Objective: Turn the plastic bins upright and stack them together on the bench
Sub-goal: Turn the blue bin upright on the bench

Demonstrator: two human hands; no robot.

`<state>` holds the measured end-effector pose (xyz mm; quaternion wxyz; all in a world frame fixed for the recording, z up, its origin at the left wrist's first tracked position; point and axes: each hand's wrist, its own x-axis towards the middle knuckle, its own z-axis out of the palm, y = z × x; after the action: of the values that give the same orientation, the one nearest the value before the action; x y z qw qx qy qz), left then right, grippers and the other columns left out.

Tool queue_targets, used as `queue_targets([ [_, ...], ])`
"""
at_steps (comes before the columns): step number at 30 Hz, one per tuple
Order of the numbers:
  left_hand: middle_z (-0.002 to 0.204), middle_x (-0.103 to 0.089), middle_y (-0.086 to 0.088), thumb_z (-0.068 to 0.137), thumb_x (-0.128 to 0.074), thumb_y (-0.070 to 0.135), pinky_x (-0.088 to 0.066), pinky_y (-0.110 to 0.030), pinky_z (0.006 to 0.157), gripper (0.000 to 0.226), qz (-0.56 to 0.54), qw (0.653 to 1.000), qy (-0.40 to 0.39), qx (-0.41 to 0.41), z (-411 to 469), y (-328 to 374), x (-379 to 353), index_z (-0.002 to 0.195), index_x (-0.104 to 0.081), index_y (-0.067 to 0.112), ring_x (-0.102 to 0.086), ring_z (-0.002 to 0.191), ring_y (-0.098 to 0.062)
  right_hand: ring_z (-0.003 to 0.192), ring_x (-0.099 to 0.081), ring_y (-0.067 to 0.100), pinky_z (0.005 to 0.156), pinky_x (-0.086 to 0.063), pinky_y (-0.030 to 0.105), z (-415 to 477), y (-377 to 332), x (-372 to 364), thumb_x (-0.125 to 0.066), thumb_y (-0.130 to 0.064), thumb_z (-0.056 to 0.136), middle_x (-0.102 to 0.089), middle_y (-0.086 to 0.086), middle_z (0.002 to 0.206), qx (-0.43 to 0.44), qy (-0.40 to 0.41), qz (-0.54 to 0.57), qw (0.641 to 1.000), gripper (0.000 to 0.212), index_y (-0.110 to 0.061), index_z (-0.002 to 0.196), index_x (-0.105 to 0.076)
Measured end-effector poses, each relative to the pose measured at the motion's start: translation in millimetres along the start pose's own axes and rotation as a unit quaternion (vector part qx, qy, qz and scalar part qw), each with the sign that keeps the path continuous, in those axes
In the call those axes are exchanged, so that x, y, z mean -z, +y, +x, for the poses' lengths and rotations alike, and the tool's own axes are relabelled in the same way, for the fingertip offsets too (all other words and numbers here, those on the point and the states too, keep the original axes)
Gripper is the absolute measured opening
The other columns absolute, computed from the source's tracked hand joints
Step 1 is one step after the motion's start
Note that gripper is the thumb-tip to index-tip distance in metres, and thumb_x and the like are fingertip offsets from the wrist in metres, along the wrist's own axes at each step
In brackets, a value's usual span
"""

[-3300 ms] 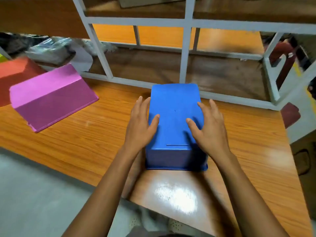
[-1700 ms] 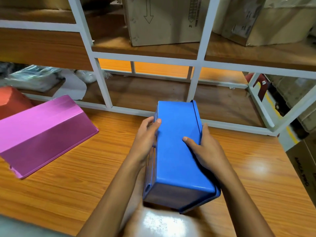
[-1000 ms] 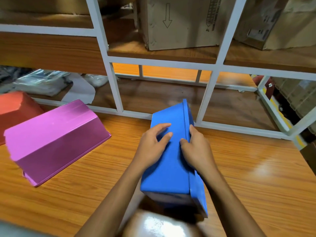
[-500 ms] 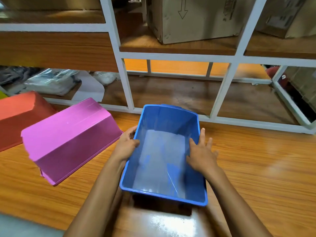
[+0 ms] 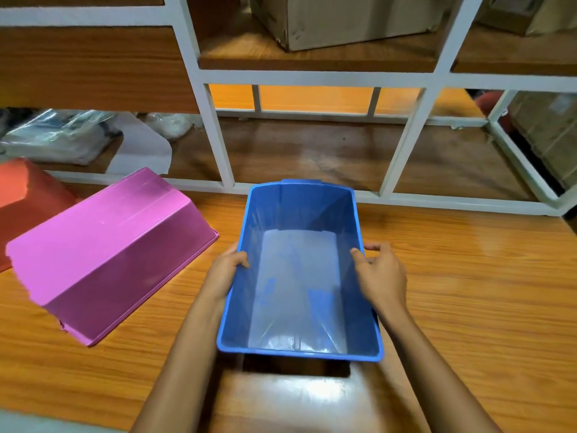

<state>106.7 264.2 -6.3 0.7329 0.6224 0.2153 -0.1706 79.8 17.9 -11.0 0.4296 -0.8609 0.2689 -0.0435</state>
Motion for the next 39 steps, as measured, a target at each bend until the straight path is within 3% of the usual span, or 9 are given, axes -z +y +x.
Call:
queue_targets([
  [6,0.091,-0.064,-0.023,0.059,-0.047,0.007,-0.052,-0.039,0.063,0.057,-0.073,0.995,-0.061,-0.026,-17.2,-13.4,-22.9,0.113,-0.065,0.012,-0.062,0.069,-0.035,0.096,-0.07,0.021,0.088,-0.057,0.047,-14.3,22.6,38.4,-0.067,-0.022,0.09,-0.074,-0.001,0.105,0.038,-0.037,0.121,0.991,0.02,-0.02,0.11,-0.069],
  [12,0.091,-0.067,-0.017,0.061,-0.047,0.005,-0.052,-0.034,0.057,0.058,-0.075,0.988,-0.108,-0.085,-57.3,-25.0,-87.1,0.114,-0.066,0.016,-0.063,0.067,-0.028,0.125,-0.06,0.015,0.108,-0.046,0.049,-28.3,63.9,113.2,-0.072,-0.042,0.07,-0.063,-0.015,0.135,0.05,-0.146,0.186,0.97,0.076,-0.044,0.14,-0.044],
  [16,0.094,-0.068,-0.017,0.067,-0.049,0.003,-0.052,-0.034,0.059,0.046,-0.056,0.981,-0.132,-0.132,-96.4,-34.3,-146.6,0.106,-0.07,0.019,-0.063,0.069,-0.028,0.12,-0.063,0.016,0.105,-0.049,0.05,-42.2,101.1,175.2,-0.069,-0.044,0.063,-0.065,-0.017,0.129,0.067,-0.1,0.211,0.97,0.074,-0.052,0.133,-0.046],
  [20,0.095,-0.073,-0.012,0.084,-0.049,0.001,-0.055,-0.031,0.06,0.04,-0.018,0.974,-0.146,-0.17,-144.7,-63.3,-211.3,0.112,-0.068,0.022,-0.067,0.073,-0.025,0.108,-0.069,0.02,0.098,-0.053,0.052,-65.7,150.9,244.5,-0.071,-0.038,0.072,-0.072,-0.009,0.117,0.044,-0.07,0.241,0.967,0.053,-0.038,0.124,-0.058],
  [23,0.106,-0.073,-0.013,0.088,-0.054,0.005,-0.057,-0.035,0.066,0.039,0.005,0.967,-0.182,-0.177,-175.0,-88.5,-257.8,0.121,-0.063,0.022,-0.069,0.082,-0.026,0.099,-0.072,0.021,0.093,-0.056,0.052,-76.7,189.1,290.1,-0.069,-0.027,0.083,-0.075,-0.006,0.109,0.022,-0.035,0.255,0.966,0.034,-0.031,0.116,-0.063],
  [31,0.106,-0.075,-0.008,0.095,-0.051,0.005,-0.06,-0.031,0.065,0.033,-0.011,0.962,-0.221,-0.161,-218.6,-141.1,-357.4,0.122,-0.062,0.02,-0.073,0.081,-0.021,0.089,-0.073,0.019,0.08,-0.058,0.04,-78.3,252.8,386.8,-0.065,-0.019,0.089,-0.075,-0.004,0.102,0.007,0.006,0.238,0.971,0.026,-0.028,0.113,-0.065],
  [34,0.111,-0.073,-0.01,0.1,-0.049,0.018,-0.061,-0.033,0.07,0.027,-0.053,0.967,-0.211,-0.13,-211.7,-147.2,-386.9,0.122,-0.062,0.015,-0.073,0.084,-0.021,0.089,-0.073,0.019,0.081,-0.059,0.042,-58.7,265.2,403.9,-0.066,-0.025,0.088,-0.075,-0.004,0.102,0.003,0.004,0.223,0.975,0.023,-0.029,0.111,-0.065],
  [37,0.127,-0.066,-0.016,0.1,-0.049,0.04,-0.053,-0.047,0.096,0.043,-0.081,0.976,-0.186,-0.073,-194.2,-150.7,-410.6,0.126,-0.063,0.009,-0.065,0.107,-0.029,0.09,-0.073,0.019,0.082,-0.059,0.041,-32.7,271.3,415.6,-0.066,-0.027,0.089,-0.074,-0.004,0.103,-0.001,-0.009,0.215,0.977,0.024,-0.03,0.113,-0.064],
  [39,0.125,-0.066,-0.019,0.098,-0.047,0.049,-0.051,-0.049,0.097,0.051,-0.088,0.98,-0.175,-0.038,-180.4,-149.7,-428.7,0.124,-0.066,0.009,-0.065,0.105,-0.033,0.091,-0.073,0.02,0.085,-0.059,0.042,-8.0,273.3,422.4,-0.066,-0.027,0.09,-0.074,-0.003,0.103,-0.009,-0.021,0.211,0.977,0.023,-0.028,0.112,-0.065],
])
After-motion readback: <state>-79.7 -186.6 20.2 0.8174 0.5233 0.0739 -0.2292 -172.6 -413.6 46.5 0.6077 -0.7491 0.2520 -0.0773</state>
